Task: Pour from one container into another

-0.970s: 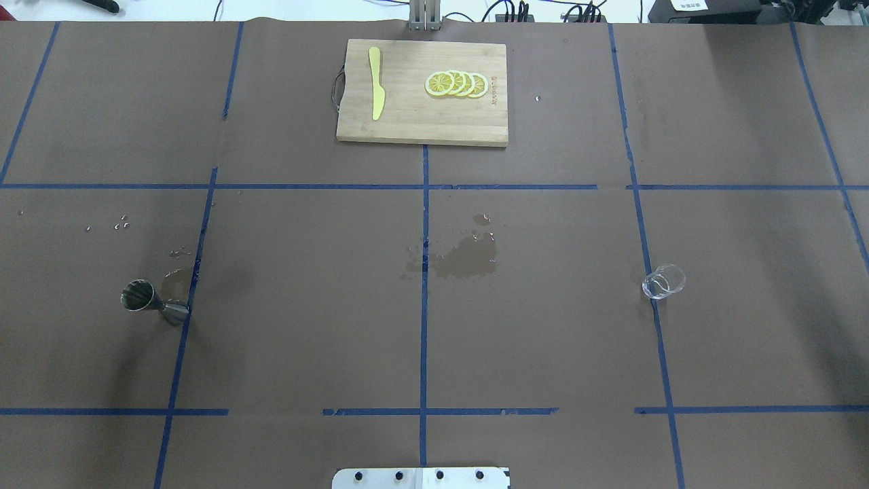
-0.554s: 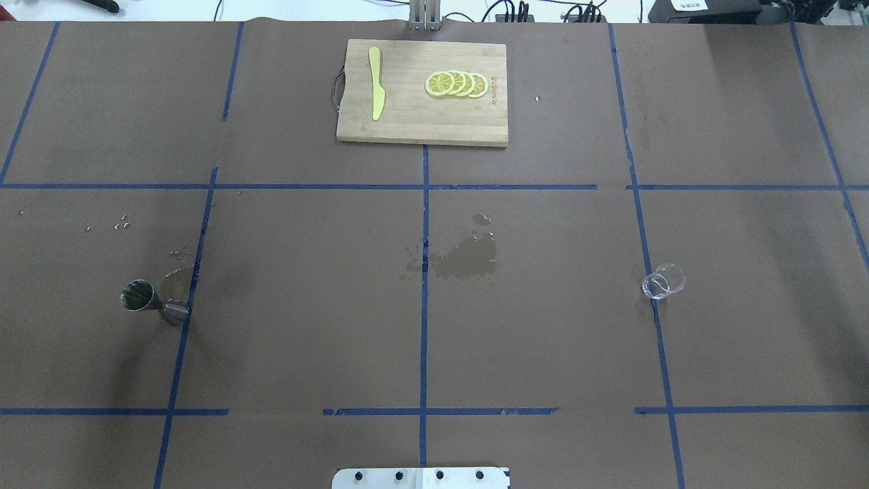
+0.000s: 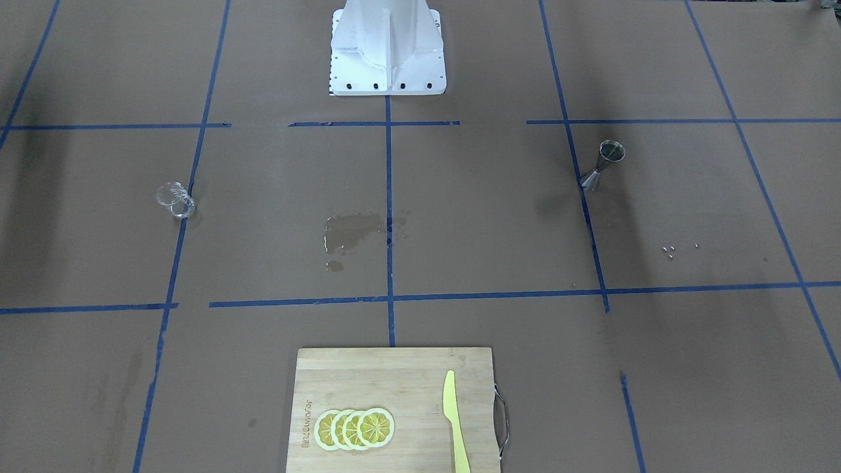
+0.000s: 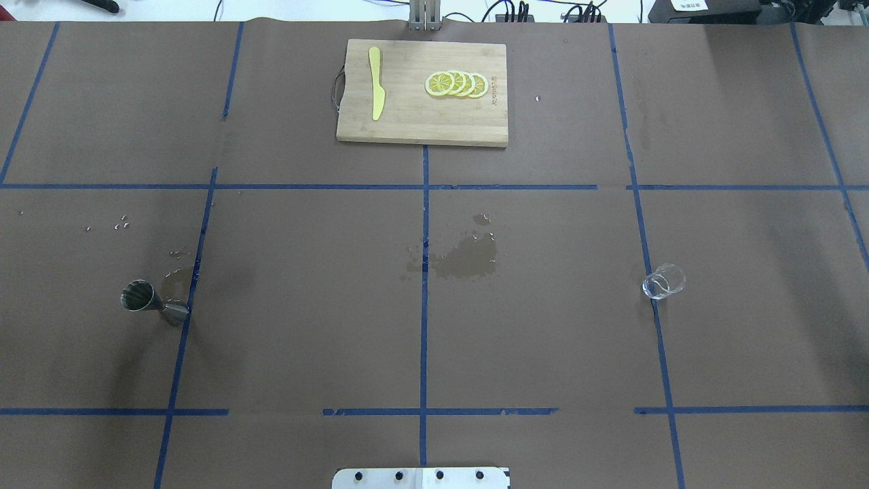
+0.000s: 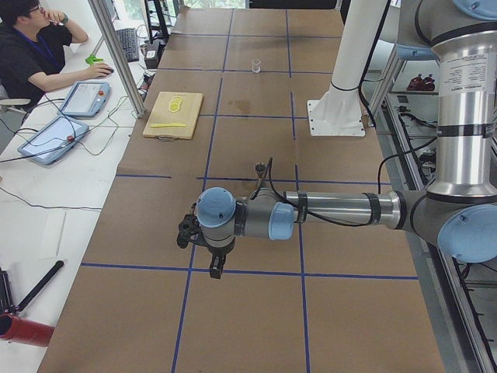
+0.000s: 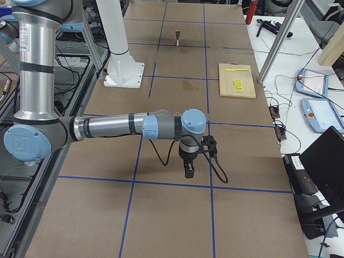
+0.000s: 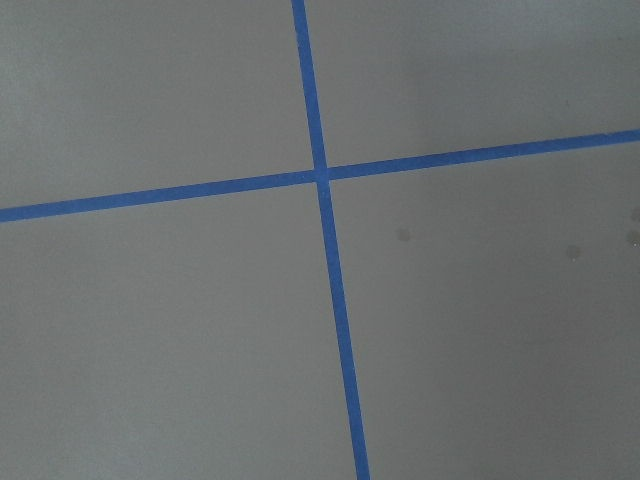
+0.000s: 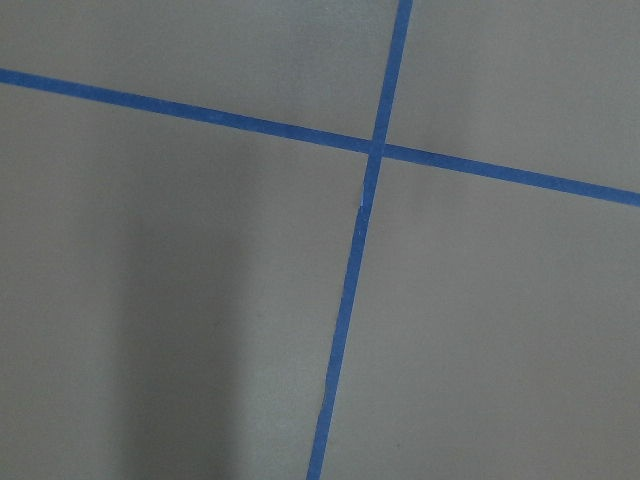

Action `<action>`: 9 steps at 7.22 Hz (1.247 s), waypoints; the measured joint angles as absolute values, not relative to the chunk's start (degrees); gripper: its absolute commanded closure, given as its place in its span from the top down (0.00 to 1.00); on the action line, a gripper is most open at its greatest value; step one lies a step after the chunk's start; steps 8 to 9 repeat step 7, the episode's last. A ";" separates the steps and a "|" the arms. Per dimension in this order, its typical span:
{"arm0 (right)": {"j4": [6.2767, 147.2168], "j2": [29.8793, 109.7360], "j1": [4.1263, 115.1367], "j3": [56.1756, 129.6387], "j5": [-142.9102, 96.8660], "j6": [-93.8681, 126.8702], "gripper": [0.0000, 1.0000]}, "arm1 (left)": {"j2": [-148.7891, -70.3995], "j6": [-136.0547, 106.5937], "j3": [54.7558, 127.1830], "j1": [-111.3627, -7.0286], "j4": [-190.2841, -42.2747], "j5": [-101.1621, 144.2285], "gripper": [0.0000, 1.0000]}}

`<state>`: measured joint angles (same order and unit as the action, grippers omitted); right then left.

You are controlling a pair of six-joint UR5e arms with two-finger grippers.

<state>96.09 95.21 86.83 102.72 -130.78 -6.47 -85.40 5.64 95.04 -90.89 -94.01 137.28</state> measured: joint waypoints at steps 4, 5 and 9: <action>95.82 95.29 86.83 102.90 -130.56 -3.22 1.00 | -85.45 5.74 96.36 -90.96 -94.04 134.88 1.00; 95.81 95.29 86.83 102.91 -130.58 -3.07 1.00 | -85.48 5.72 96.44 -90.96 -94.04 134.84 1.00; 95.80 95.30 86.84 102.92 -130.60 -3.00 1.00 | -85.47 5.71 96.48 -90.97 -94.04 134.83 1.00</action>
